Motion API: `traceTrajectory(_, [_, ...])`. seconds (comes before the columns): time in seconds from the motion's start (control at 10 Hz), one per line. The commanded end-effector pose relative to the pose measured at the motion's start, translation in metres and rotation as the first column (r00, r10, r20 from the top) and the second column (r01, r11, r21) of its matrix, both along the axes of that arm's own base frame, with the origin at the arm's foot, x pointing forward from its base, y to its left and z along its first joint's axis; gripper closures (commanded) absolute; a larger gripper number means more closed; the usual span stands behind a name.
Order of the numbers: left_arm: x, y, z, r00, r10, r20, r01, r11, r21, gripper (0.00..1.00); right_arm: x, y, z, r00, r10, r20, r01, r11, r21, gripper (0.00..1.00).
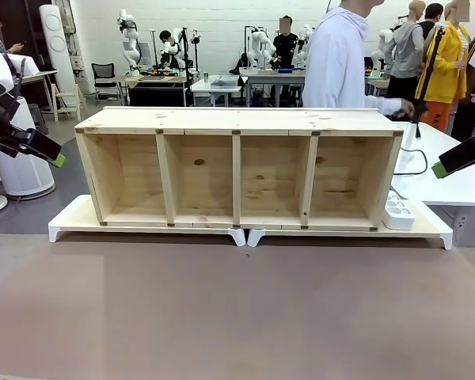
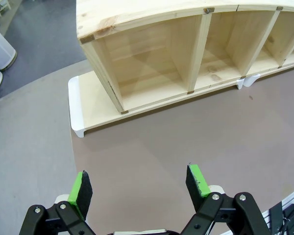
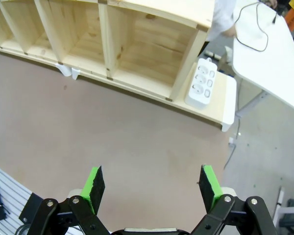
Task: Perform cable management.
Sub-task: When the cord part of the Power Cable appears at the lower middle area of the table and stops, grasp the cord part of the Power Cable.
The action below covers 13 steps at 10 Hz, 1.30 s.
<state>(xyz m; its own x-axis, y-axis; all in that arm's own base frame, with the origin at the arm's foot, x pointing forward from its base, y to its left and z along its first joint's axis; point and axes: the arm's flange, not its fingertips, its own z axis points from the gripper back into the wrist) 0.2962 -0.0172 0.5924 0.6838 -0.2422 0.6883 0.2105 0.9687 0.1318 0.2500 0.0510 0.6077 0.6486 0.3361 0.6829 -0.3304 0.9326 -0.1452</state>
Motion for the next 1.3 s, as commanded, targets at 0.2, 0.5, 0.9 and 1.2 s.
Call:
traceTrajectory(0.2, [0.0032,0.0006,-0.0003,1.000,0.003,0.010,-0.002,1.000,-0.005,0.00,0.0030,-0.0010,-0.0003,1.000,0.000,0.006,0.000,1.000,0.000,0.00])
traceTrajectory(0.5, [0.0032,0.0006,-0.0003,1.000,0.003,0.010,-0.002,1.000,-0.005,0.00,0.0030,-0.0010,-0.0003,1.000,0.000,0.006,0.000,1.000,0.000,0.00])
traceTrajectory(0.9, [0.0032,0.0006,-0.0003,1.000,0.003,0.010,-0.002,1.000,-0.005,0.00,0.0030,-0.0010,-0.0003,1.000,0.000,0.006,0.000,1.000,0.000,0.00])
traceTrajectory(1.2, [0.0032,0.0006,-0.0003,1.000,0.003,0.010,-0.002,1.000,-0.005,0.00,0.0030,-0.0010,-0.0003,1.000,0.000,0.006,0.000,1.000,0.000,0.00])
